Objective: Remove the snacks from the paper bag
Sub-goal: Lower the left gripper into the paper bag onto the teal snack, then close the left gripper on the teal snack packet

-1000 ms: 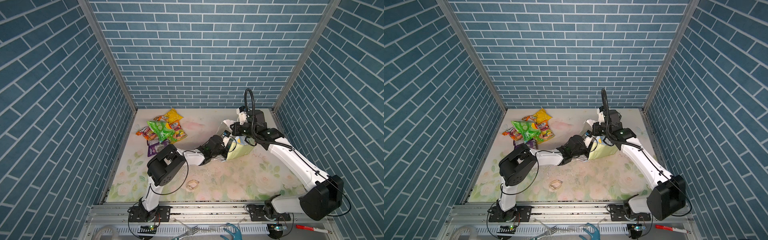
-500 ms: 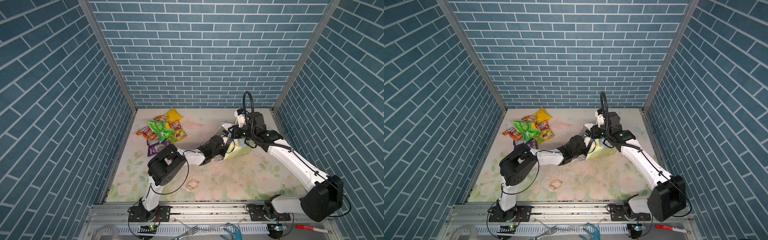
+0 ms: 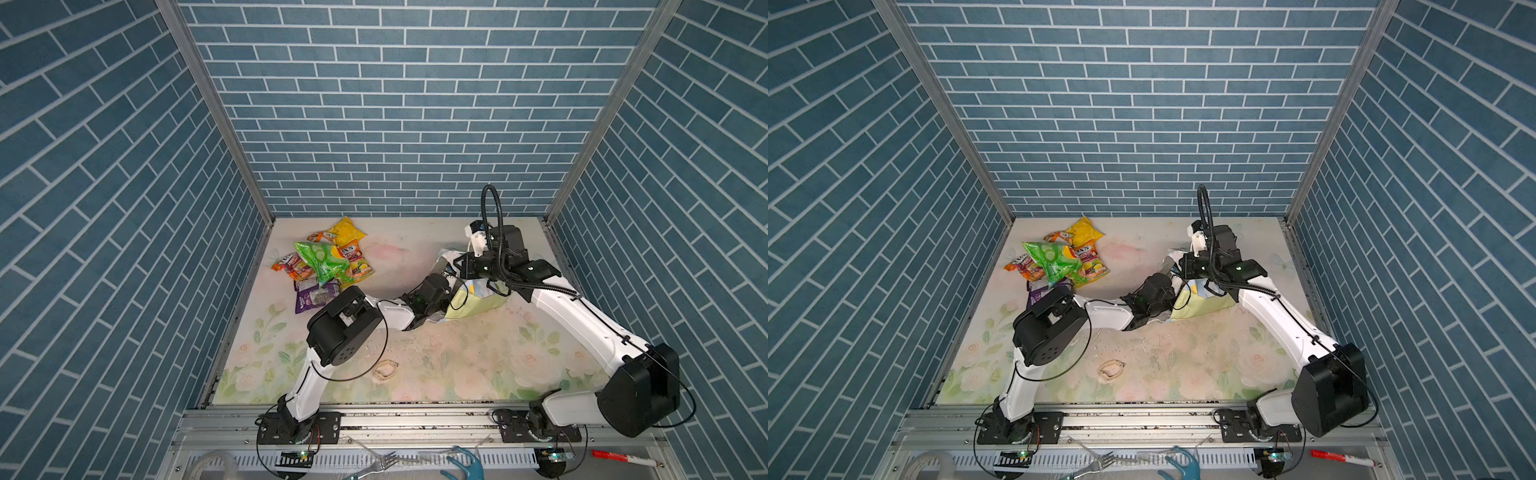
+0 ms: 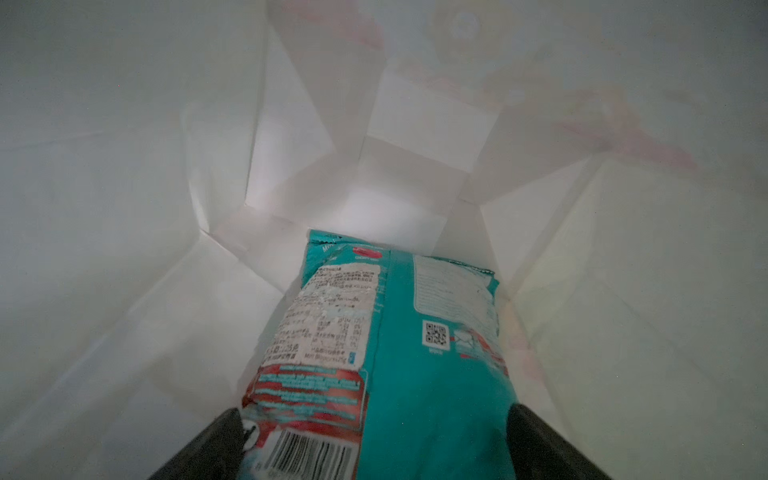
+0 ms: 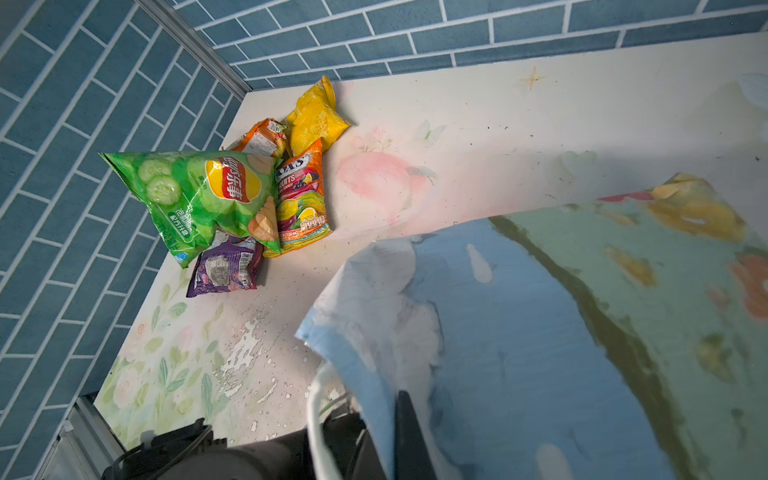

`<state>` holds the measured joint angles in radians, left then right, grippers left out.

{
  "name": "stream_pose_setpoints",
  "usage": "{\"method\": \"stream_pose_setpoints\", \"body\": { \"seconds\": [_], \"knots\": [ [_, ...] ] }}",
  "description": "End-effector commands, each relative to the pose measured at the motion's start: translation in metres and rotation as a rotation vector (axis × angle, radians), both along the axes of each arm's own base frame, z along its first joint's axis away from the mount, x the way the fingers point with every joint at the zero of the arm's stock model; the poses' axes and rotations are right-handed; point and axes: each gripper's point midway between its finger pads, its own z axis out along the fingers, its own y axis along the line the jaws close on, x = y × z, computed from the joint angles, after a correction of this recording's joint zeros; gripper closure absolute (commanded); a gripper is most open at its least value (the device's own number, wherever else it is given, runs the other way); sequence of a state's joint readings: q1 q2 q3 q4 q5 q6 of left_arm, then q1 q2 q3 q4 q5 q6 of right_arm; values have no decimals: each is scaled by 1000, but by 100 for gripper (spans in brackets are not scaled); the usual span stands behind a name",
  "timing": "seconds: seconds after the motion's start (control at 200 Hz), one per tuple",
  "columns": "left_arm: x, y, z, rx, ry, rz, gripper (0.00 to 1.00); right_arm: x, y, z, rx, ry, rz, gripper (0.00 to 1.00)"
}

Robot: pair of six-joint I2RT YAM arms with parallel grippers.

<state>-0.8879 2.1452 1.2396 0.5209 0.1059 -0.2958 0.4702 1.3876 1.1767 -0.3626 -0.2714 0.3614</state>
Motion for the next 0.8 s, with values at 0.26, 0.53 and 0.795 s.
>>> {"method": "stream_pose_setpoints", "body": {
  "seconds": [0.26,0.53,0.795],
  "knots": [
    [-6,-30,-43,-67,182,-60,30,9,14,14,85,-63,38,100],
    [0,-26,-39,-42,179,-44,92,7,7,2,40,-46,23,100],
    [7,-4,-10,-15,102,13,100,4,-8,-10,-27,-33,-27,100]
  ]
}}
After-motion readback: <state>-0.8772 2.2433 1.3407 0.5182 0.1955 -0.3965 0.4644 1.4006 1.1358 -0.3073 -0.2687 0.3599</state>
